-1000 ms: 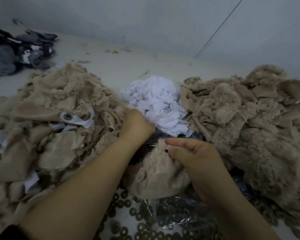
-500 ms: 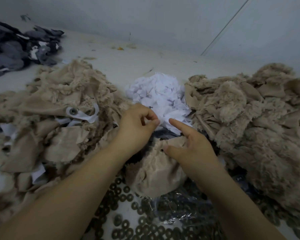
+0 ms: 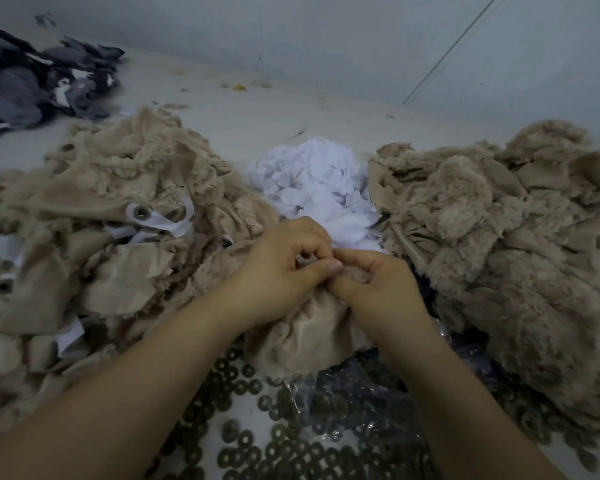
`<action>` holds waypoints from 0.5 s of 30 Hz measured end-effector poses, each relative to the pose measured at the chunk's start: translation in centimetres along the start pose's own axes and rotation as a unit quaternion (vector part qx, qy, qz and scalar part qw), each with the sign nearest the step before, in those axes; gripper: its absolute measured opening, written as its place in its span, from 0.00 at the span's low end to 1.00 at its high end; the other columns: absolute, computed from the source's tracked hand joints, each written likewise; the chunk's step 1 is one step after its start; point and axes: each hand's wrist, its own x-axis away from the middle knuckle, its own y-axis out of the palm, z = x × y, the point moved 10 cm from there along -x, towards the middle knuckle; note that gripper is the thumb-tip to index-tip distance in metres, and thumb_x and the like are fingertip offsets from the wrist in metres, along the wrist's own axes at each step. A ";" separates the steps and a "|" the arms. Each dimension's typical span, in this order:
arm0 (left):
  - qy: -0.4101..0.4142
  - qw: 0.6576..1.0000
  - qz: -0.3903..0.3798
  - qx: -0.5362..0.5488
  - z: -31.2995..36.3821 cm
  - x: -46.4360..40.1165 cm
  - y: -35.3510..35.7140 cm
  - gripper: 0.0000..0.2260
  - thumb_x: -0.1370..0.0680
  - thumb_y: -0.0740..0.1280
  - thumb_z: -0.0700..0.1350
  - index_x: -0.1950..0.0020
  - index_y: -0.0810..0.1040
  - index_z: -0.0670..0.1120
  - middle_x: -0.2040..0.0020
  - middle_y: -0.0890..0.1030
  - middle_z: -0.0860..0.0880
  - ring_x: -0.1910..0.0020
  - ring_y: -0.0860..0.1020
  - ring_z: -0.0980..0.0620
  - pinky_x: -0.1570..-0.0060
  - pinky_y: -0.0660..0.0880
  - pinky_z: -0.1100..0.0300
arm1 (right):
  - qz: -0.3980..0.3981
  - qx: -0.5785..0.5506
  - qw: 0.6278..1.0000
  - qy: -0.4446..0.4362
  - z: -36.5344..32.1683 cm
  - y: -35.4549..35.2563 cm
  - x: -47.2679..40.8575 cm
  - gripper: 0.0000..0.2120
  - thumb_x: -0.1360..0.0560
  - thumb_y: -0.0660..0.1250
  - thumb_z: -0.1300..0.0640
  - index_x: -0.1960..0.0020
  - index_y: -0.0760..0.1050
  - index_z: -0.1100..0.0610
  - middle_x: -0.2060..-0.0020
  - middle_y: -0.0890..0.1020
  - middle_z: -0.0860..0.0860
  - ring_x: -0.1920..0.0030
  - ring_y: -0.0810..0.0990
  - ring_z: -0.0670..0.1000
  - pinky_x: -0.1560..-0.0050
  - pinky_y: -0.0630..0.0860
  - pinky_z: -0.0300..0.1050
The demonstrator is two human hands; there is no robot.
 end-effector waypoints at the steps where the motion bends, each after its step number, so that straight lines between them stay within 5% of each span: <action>1: 0.010 1.000 -0.006 -0.010 0.2 0.1 0.3 0.08 0.25 0.71 0.34 0.64 0.79 0.41 0.56 0.80 0.46 0.55 0.78 0.55 0.54 0.72 0.66 | 0.018 0.028 0.999 -0.023 -0.3 -0.5 0.1 0.13 0.26 0.73 0.60 0.42 0.82 0.52 0.67 0.82 0.38 0.66 0.80 0.37 0.64 0.76 0.29; 4: -0.031 0.999 -0.004 0.035 -0.7 0.3 0.9 0.10 0.23 0.68 0.34 0.64 0.77 0.40 0.54 0.83 0.46 0.54 0.81 0.50 0.54 0.76 0.61 | 0.030 0.057 0.997 -0.048 -1.0 -0.8 0.1 0.18 0.25 0.72 0.61 0.39 0.78 0.46 0.79 0.72 0.42 0.77 0.70 0.39 0.74 0.67 0.27; 7: -0.070 0.994 0.074 0.046 -2.2 0.2 -0.3 0.08 0.24 0.68 0.34 0.60 0.78 0.46 0.56 0.81 0.49 0.60 0.80 0.54 0.62 0.77 0.62 | 0.029 0.083 0.996 -0.033 -0.8 -0.6 -0.6 0.17 0.26 0.73 0.59 0.37 0.80 0.51 0.66 0.80 0.41 0.67 0.77 0.34 0.59 0.75 0.26; 9: -0.073 0.984 0.135 -0.085 -2.9 -0.1 -2.2 0.09 0.26 0.69 0.34 0.53 0.77 0.48 0.53 0.76 0.52 0.60 0.74 0.61 0.61 0.71 0.71 | 0.028 0.110 0.993 -0.026 -0.6 -0.6 -0.9 0.18 0.26 0.74 0.57 0.37 0.81 0.53 0.58 0.82 0.44 0.57 0.80 0.37 0.52 0.77 0.30; 12: -0.123 0.966 0.068 -0.216 -5.0 -1.3 -1.9 0.21 0.29 0.69 0.33 0.38 0.74 0.46 0.41 0.72 0.46 0.52 0.73 0.52 0.50 0.74 0.58 | 0.025 0.128 0.991 -0.017 -0.3 -0.5 -1.3 0.19 0.27 0.74 0.57 0.36 0.80 0.54 0.48 0.84 0.50 0.49 0.81 0.46 0.45 0.78 0.40; 15: -0.145 0.965 0.064 -0.207 -6.0 -1.9 -1.9 0.18 0.27 0.71 0.38 0.38 0.75 0.47 0.45 0.75 0.46 0.49 0.75 0.46 0.51 0.76 0.52 | 0.022 0.134 0.990 -0.026 -0.4 -0.2 -1.7 0.18 0.27 0.74 0.58 0.38 0.80 0.53 0.66 0.81 0.41 0.65 0.77 0.38 0.62 0.72 0.28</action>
